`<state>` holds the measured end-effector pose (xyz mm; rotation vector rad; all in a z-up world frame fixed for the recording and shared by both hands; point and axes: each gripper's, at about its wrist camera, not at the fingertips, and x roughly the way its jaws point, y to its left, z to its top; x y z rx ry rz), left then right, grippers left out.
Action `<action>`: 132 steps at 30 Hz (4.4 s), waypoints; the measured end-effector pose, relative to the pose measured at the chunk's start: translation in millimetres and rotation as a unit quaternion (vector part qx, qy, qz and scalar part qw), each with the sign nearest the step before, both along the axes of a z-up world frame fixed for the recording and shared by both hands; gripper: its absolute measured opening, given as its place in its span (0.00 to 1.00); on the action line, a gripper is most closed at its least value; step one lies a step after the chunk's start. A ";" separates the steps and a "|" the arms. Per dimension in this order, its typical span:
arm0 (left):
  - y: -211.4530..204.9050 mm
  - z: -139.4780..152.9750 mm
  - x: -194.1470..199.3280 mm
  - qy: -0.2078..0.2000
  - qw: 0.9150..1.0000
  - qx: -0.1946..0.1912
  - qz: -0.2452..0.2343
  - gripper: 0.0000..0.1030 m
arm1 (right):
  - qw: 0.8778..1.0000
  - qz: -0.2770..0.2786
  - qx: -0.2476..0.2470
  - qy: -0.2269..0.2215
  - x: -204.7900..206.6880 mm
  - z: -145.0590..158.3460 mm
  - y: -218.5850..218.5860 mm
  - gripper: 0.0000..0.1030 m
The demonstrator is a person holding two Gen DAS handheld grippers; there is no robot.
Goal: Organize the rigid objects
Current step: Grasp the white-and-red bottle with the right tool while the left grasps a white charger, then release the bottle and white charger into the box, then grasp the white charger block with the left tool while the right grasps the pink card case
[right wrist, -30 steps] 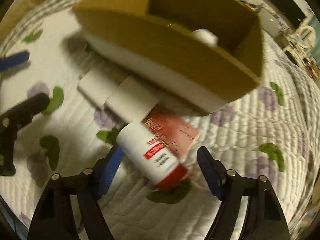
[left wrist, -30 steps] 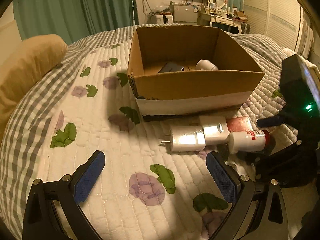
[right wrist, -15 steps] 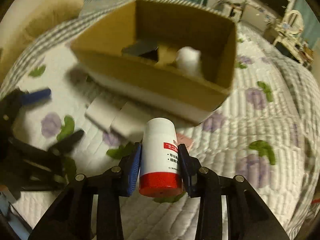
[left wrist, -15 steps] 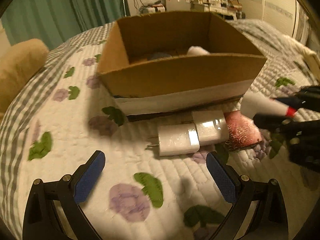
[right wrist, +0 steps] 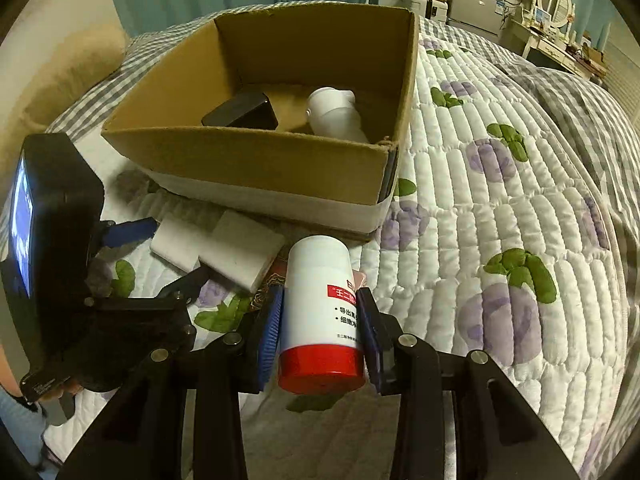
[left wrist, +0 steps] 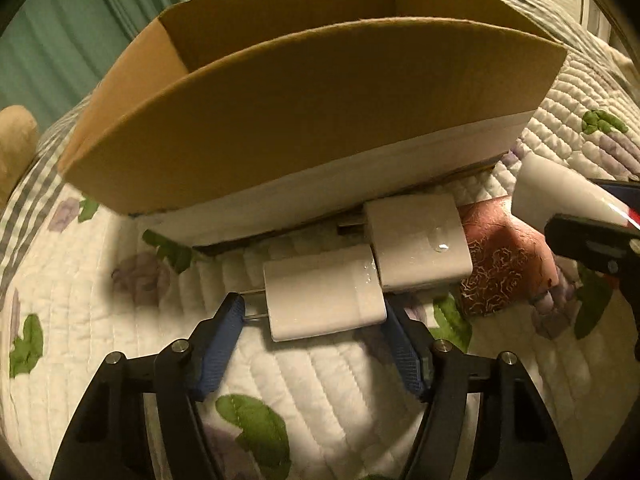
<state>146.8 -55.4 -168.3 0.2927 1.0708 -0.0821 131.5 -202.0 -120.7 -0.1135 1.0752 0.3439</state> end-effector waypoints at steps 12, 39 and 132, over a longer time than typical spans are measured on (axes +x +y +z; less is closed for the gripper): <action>21.7 18.7 -29.2 -0.013 0.999 -0.050 -0.003 0.68 | 1.000 -0.001 -0.005 -0.010 -0.6 1.7 0.0 0.35; 18.0 178.0 -16.7 -0.175 0.982 -0.076 -0.010 0.68 | 0.988 0.010 0.034 -0.154 23.8 134.0 13.9 0.35; 20.5 42.3 -47.0 -0.057 0.994 -0.082 0.048 0.50 | 0.995 0.051 -0.084 0.026 20.4 -9.0 10.4 0.87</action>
